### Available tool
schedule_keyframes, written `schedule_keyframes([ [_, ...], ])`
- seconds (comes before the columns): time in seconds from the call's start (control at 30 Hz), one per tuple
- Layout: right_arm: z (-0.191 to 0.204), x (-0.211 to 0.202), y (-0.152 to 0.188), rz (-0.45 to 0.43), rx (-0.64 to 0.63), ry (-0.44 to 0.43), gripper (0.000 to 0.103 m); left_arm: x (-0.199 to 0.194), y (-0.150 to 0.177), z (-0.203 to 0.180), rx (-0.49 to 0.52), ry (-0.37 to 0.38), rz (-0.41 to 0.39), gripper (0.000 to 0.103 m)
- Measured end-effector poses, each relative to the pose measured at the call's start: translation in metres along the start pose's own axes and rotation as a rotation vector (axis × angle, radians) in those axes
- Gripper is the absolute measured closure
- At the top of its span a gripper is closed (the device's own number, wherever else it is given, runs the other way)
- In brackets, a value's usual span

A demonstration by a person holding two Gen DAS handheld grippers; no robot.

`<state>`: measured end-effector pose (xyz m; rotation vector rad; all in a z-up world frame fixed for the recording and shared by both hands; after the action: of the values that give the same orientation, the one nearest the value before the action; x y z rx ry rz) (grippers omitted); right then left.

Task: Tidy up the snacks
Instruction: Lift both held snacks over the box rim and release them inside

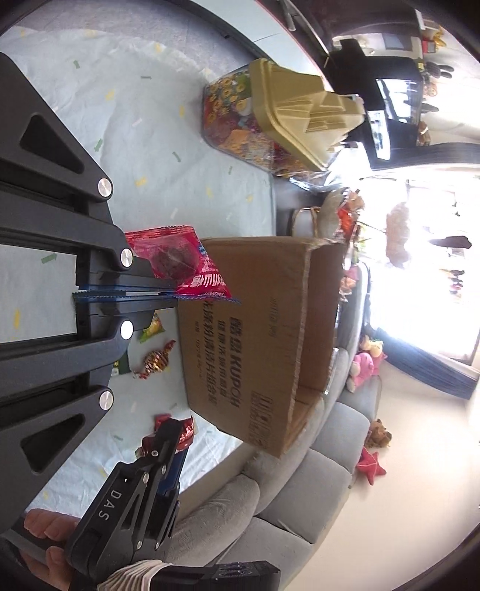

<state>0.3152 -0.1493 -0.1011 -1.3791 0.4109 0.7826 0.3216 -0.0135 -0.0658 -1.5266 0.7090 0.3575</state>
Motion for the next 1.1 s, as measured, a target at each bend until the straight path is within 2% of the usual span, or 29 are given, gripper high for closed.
schedule_keyframes([
  [0.23, 0.004, -0.036, -0.023, -0.073, -0.028, -0.027, 0.080, -0.029, -0.033, -0.017, 0.034, 0.024, -0.099, 0.100],
  [0.37, 0.007, -0.056, -0.049, -0.127, -0.047, -0.045, 0.080, -0.039, -0.055, -0.025, 0.054, 0.030, -0.143, 0.100],
  [0.67, 0.004, -0.070, -0.094, -0.190, -0.070, -0.036, 0.080, -0.045, -0.105, -0.036, 0.086, 0.028, -0.215, 0.100],
  [0.8, 0.004, -0.067, -0.121, -0.201, -0.084, -0.029, 0.080, -0.041, -0.123, -0.040, 0.103, 0.020, -0.228, 0.100],
  [1.1, -0.003, -0.050, -0.148, -0.189, -0.092, -0.017, 0.080, -0.008, -0.140, -0.040, 0.111, 0.019, -0.195, 0.100],
])
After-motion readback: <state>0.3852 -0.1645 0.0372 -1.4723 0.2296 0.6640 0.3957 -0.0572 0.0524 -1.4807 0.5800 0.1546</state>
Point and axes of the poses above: each gripper's, at about its wrist camera, not at the fingertips, and x roughly the way its jaws point, z to its left, y to its underside, the point moved 9 cm from there along x, roughly the way its jaws point, and after that the axes turned 3 degrees about -y, right-handed, at the moved point
